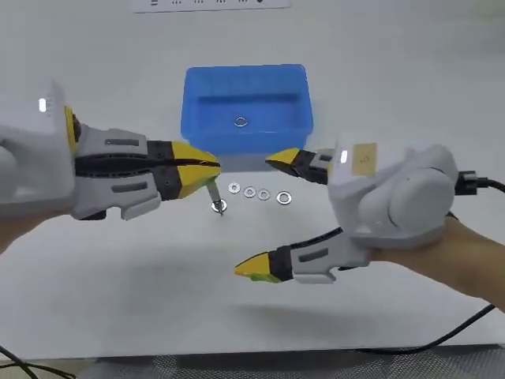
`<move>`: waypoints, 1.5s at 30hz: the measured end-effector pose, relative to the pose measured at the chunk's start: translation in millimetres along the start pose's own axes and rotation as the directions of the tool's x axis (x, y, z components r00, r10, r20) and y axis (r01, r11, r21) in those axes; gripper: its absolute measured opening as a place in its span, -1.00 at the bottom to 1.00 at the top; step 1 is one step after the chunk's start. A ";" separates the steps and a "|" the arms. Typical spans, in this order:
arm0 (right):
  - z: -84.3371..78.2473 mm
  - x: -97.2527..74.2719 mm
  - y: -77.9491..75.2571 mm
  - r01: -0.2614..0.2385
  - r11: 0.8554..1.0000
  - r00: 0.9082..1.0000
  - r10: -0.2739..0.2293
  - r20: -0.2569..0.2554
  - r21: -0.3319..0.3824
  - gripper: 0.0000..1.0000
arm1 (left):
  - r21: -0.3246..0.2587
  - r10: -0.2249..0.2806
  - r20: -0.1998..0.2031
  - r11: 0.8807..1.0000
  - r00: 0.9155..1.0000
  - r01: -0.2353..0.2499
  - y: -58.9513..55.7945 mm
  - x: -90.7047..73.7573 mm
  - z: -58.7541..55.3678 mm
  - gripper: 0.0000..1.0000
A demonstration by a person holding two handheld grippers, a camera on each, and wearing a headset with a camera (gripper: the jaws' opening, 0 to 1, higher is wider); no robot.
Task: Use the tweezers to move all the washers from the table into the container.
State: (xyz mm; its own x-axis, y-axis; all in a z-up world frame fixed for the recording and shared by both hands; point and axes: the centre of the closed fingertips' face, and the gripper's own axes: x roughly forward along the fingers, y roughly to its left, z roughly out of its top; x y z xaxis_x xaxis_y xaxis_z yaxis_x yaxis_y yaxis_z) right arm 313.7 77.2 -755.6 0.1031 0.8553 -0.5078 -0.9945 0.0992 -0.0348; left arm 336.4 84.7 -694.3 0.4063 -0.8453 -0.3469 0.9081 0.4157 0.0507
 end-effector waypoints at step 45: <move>7.7 45.9 0.1 -0.316 0.939 0.948 0.306 -0.091 -0.137 -0.81 | -0.080 -0.001 -0.001 0.997 1.000 0.001 -3.9 -2.0 -8.0 -0.91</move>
State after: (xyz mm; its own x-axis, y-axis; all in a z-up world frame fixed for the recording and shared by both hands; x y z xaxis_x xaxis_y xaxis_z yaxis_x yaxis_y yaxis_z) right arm 318.5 120.4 -772.4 -0.2086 0.7949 -0.5698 -0.9690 -0.2468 0.0104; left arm 331.2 87.4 -701.3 0.4049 -0.8457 -0.3477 0.8976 0.4401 -0.0250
